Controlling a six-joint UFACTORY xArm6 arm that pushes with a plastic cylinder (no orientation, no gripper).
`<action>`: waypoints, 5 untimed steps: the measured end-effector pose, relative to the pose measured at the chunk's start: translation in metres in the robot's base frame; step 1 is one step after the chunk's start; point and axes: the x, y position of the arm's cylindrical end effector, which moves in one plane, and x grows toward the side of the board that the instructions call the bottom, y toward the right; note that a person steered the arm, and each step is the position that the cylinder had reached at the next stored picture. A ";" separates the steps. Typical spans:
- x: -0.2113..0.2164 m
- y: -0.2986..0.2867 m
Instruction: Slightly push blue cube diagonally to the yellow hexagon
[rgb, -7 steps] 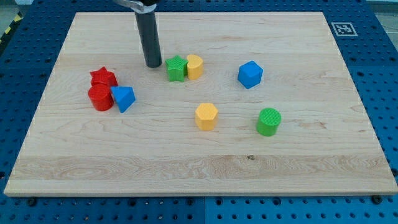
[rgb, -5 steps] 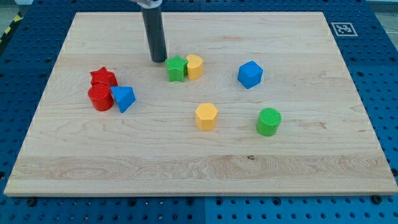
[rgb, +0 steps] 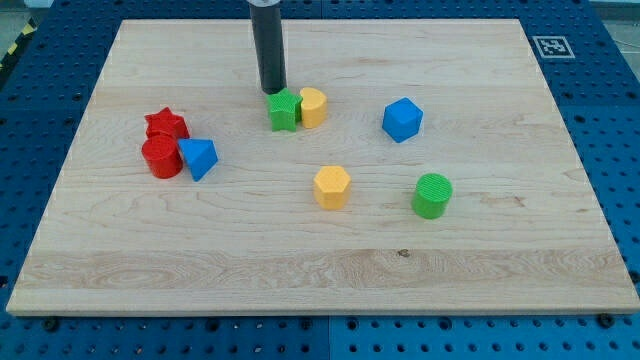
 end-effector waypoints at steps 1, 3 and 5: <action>-0.002 0.011; -0.002 0.026; -0.002 0.067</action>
